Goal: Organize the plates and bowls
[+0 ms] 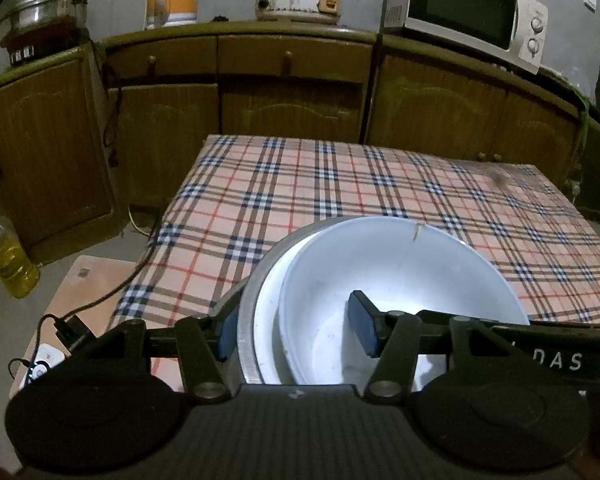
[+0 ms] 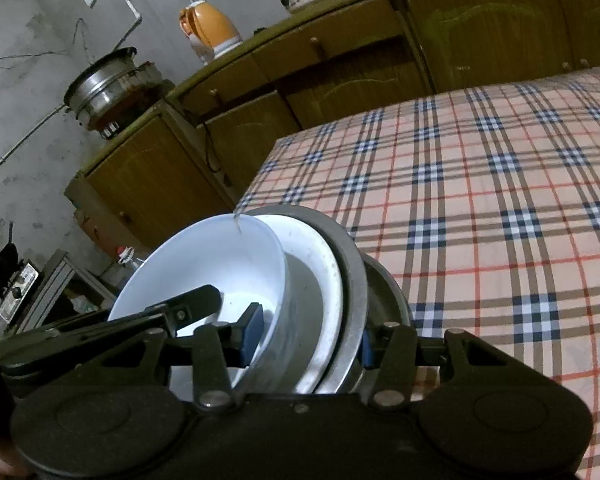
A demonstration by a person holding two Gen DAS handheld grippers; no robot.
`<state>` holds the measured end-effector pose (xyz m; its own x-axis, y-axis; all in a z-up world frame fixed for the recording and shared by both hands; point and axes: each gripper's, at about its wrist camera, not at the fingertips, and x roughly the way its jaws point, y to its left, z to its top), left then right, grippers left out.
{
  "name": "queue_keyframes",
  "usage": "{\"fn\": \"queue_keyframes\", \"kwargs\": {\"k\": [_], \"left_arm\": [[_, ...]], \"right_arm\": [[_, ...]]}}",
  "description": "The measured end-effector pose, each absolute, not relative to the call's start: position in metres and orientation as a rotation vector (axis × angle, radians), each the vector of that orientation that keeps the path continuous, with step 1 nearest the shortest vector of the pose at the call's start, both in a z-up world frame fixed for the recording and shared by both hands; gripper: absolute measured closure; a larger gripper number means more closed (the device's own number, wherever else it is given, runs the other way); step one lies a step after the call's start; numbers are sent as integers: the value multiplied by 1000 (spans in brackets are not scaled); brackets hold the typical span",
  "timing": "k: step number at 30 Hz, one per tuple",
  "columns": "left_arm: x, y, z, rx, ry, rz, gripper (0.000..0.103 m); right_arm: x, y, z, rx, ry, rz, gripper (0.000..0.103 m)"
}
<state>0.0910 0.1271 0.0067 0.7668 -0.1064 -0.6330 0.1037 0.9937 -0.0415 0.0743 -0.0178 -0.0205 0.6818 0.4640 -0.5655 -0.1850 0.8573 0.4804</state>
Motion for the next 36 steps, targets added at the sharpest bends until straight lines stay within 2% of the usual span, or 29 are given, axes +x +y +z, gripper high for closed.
{"fn": "queue_keyframes", "kwargs": {"k": [36], "left_arm": [[104,134,-23,0,708,-125,46]], "right_arm": [[84,-9,-51,435,769,357,46]]}}
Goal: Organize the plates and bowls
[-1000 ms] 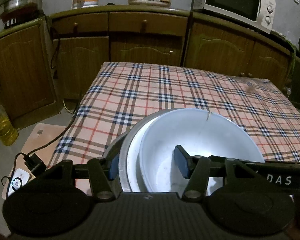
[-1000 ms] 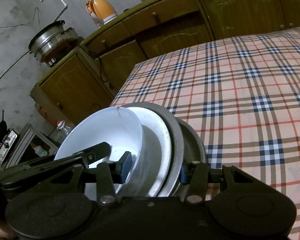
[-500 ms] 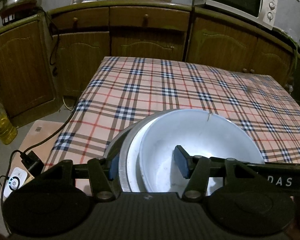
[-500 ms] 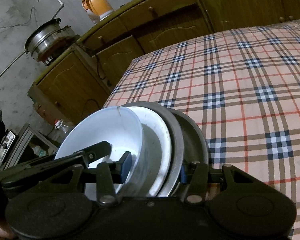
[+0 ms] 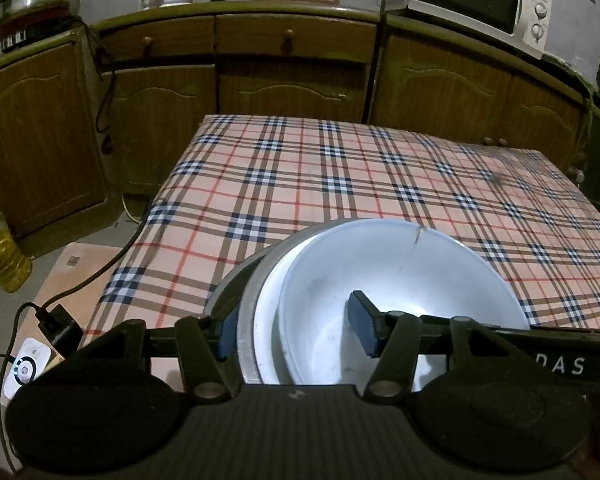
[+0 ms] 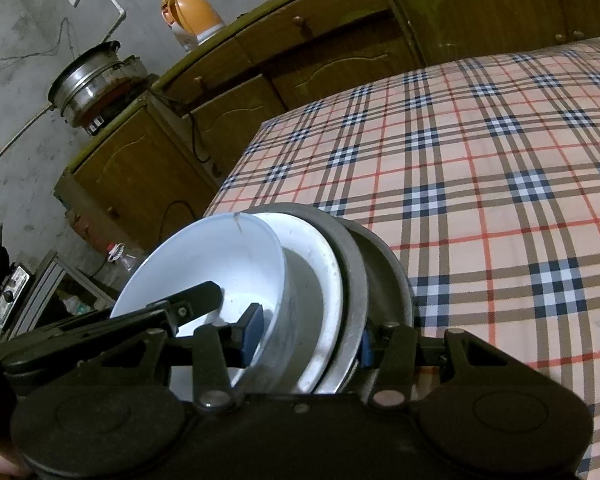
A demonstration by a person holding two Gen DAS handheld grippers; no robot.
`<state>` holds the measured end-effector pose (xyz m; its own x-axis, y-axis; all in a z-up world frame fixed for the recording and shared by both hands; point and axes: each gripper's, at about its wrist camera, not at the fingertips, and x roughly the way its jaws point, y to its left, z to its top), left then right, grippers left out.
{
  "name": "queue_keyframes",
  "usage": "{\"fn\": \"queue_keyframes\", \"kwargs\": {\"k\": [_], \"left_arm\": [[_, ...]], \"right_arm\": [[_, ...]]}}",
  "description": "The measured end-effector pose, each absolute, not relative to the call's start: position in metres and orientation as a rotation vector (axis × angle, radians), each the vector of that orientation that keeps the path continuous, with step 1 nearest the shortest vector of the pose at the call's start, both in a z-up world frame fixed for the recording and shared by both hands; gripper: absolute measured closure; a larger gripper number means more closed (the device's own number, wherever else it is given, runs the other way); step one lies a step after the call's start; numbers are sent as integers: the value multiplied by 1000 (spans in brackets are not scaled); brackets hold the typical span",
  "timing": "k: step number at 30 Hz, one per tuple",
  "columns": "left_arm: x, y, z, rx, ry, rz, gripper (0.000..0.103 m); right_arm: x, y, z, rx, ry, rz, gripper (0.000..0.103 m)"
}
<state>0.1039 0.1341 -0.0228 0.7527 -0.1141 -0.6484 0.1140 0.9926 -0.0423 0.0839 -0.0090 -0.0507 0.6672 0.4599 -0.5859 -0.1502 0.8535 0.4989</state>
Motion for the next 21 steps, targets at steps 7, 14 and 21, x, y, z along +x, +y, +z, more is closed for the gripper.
{"fn": "queue_keyframes", "kwargs": {"k": [7,14,21], "left_arm": [[105,134,-24,-1,704,-126,46],[104,133,-25,-3,701,-126,45],[105,133,-26,2,709,-127,45]], "right_arm": [[83,-9,-51,435,763,353,46],[82,-9,-51,436,761,351,46],[82,-9,-53,441,768,350,46]]}}
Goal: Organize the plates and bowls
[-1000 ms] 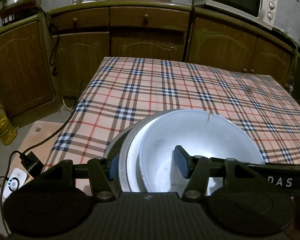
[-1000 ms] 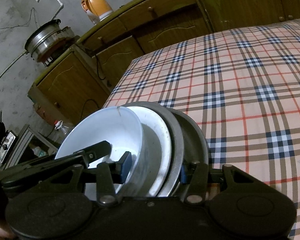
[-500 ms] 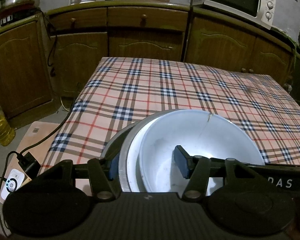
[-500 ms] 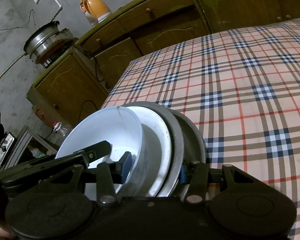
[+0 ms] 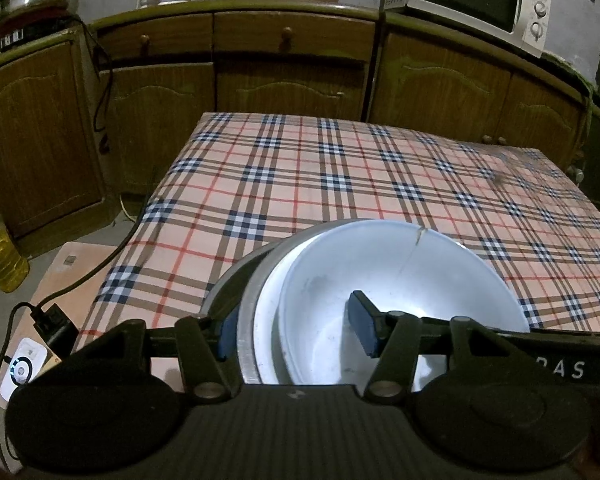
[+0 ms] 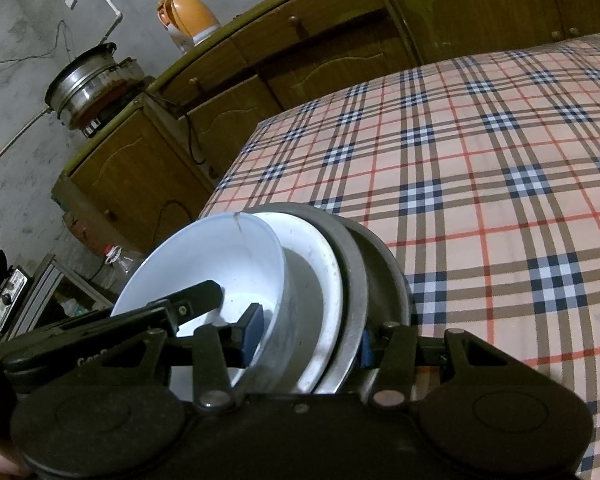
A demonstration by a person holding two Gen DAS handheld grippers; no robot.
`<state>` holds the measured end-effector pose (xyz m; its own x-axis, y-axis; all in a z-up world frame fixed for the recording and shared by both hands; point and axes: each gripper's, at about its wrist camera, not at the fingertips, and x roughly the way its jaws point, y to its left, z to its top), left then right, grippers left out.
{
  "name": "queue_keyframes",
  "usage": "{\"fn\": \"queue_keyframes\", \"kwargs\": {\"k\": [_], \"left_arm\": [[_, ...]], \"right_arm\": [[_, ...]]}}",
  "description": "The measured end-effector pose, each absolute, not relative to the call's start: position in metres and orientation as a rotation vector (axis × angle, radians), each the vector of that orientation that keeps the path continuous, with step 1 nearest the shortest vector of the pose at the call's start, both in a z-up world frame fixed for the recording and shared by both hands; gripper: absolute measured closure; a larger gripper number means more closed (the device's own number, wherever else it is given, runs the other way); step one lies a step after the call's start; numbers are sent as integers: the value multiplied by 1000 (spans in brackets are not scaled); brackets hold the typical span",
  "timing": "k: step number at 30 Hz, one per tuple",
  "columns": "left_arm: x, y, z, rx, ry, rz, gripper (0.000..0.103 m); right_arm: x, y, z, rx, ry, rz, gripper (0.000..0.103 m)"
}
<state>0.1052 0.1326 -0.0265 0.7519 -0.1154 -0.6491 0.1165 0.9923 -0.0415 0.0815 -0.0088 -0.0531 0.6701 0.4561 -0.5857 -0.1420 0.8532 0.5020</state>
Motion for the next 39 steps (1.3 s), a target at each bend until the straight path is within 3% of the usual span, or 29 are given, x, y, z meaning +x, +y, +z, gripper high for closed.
{"fn": "queue_keyframes", "kwargs": {"k": [17,20,28,34,37,39], "left_arm": [[110,132,-34,6,728,-131,45],[109,124,-35,86,710,-99,51],[110,129,-33,47,693,-107,52],[109,134,-33,49,682,-88,52],[106,138,-31,31,674,-81,50],[103,139,-29,34,659,-78,50]], "right_arm": [[86,-9,-60,450,792,341,46],[84,-4,-59,410,781,353,46],[89,-4,-63,391,818,339,47],[87,-3,-57,312,808,311,39],[80,-4,-46,257,748,296,29],[73,-6,-36,227,708,305,28]]}}
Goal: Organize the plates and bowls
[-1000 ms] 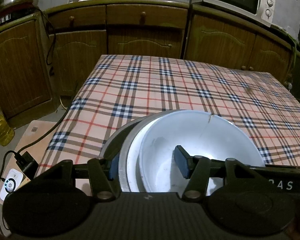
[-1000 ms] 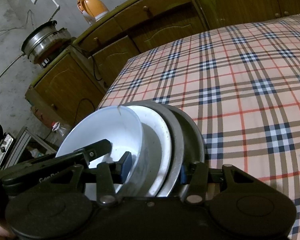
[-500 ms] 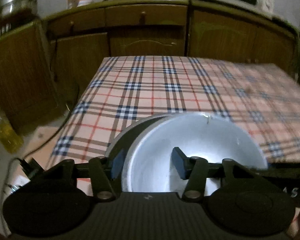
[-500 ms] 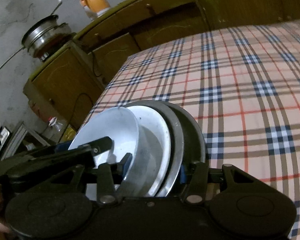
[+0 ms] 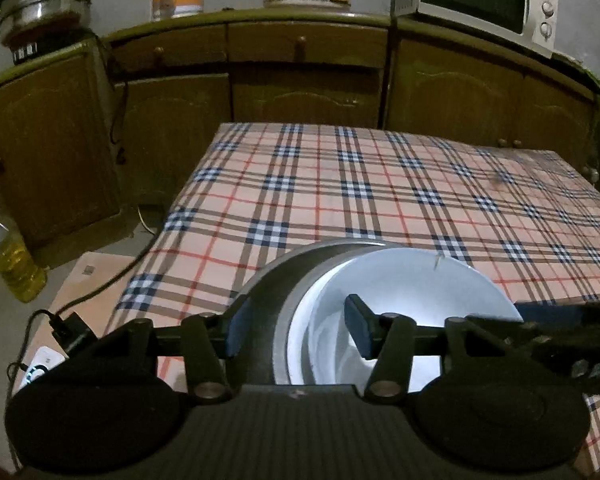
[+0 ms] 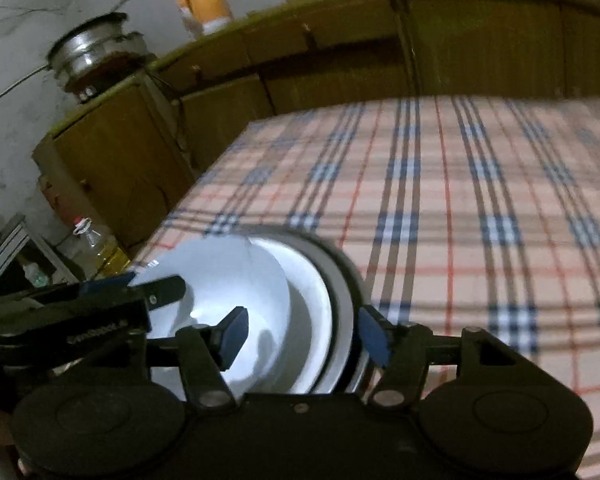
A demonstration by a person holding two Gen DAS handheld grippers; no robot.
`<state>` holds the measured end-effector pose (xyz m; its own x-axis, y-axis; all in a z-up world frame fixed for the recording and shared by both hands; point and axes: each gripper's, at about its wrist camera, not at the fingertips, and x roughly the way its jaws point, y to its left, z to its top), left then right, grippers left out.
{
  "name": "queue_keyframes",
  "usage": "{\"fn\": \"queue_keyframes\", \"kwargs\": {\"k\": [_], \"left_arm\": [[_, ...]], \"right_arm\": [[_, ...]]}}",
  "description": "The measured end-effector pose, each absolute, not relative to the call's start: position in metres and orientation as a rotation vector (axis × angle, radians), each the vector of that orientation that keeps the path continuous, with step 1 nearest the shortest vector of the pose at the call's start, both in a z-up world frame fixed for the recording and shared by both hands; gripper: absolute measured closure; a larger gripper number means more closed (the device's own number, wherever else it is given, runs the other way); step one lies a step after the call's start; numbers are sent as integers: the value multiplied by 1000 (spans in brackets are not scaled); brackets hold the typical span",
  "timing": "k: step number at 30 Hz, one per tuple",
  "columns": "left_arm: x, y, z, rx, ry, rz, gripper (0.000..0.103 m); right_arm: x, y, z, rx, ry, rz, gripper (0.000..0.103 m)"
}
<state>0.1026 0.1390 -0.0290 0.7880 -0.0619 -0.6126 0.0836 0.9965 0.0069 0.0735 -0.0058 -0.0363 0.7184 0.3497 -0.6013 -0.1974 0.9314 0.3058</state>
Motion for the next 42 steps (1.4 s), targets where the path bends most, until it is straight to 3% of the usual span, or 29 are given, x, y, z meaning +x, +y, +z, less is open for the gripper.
{"fn": "queue_keyframes", "kwargs": {"k": [4,20,42], "left_arm": [[93,140,-21,13,638,-78,48],[8,112,-8,12,556,-49,10],[-32,89,-9,42,550,10,0]], "right_arm": [[59,-14,-22,196,664,320,28],[-32,-30,-9,61,643,383,22],[-76,-41,0,61,644,386,22]]}}
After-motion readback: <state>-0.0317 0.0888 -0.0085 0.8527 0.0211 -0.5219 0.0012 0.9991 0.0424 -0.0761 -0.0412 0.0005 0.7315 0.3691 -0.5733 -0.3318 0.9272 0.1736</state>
